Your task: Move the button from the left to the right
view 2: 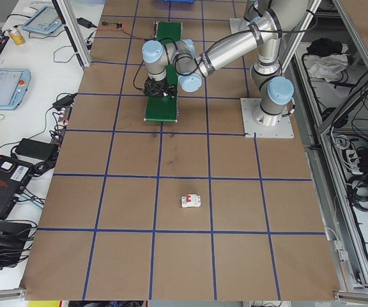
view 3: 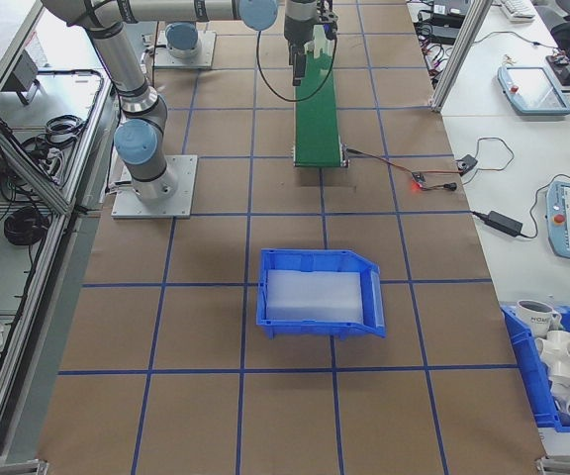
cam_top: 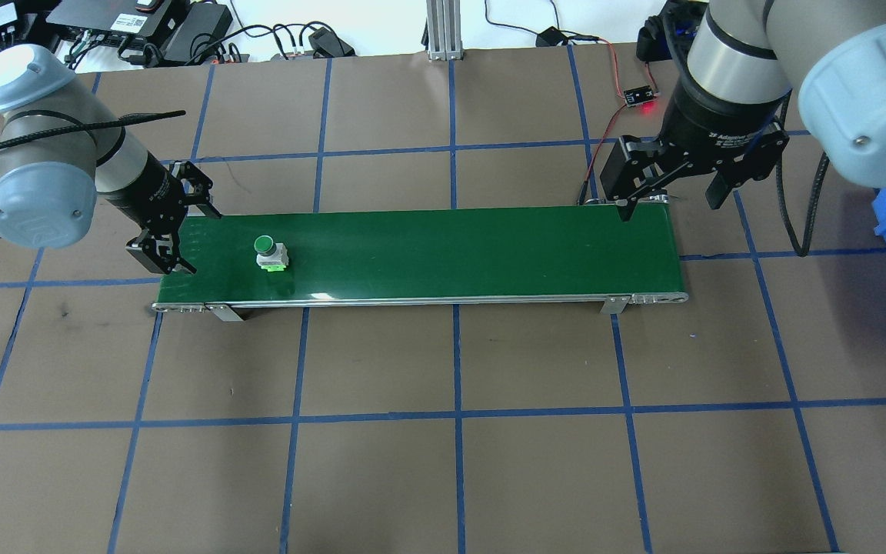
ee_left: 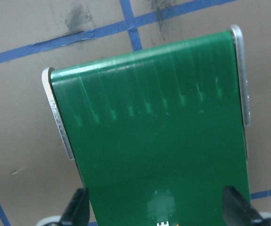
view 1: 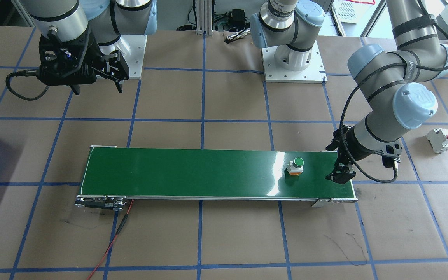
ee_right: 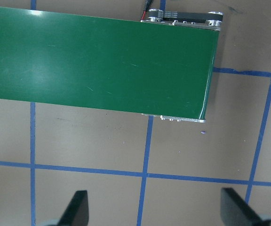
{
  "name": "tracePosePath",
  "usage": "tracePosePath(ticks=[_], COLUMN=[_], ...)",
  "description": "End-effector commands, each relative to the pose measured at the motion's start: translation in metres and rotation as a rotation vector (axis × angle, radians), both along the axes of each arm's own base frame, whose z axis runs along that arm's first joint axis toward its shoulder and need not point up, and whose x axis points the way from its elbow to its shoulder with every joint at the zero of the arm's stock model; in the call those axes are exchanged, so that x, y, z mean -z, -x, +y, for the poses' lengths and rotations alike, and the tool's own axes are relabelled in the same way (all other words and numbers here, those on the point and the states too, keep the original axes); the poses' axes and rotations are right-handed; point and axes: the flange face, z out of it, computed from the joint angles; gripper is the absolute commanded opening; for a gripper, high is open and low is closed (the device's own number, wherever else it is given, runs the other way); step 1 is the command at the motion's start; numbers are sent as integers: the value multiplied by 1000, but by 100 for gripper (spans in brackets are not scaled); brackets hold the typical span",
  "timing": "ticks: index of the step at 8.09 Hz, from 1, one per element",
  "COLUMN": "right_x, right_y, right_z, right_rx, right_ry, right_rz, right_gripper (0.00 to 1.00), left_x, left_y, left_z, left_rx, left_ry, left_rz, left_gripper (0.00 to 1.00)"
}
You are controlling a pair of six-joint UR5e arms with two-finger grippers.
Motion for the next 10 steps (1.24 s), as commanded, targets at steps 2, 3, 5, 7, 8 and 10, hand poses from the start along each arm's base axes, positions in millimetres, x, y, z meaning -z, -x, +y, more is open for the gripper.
tracePosePath(ticks=[2,3,5,7,8,10], right_x=[98,139,161,193,197,201], right_y=[-2,-1,-1,-1,-1,-1], right_z=[-50,-77,-89,-96,-93,-91], right_rx=[0,1,4,11,16,19], right_ry=[-70,-34,-32,-51,-62,-73], right_rz=[-3,0,-3,1,2,4], right_gripper=[99,100,100,100,100,100], left_x=[-34,-47,-104,-169,-198,-231], left_y=[-9,-13,15,79,109,155], left_z=[1,0,10,26,36,69], left_rx=[477,672,855,972,1042,1133], left_ry=[59,37,3,21,48,74], left_rz=[-74,-161,-160,-172,-183,-188], left_gripper=[100,100,100,100,100,100])
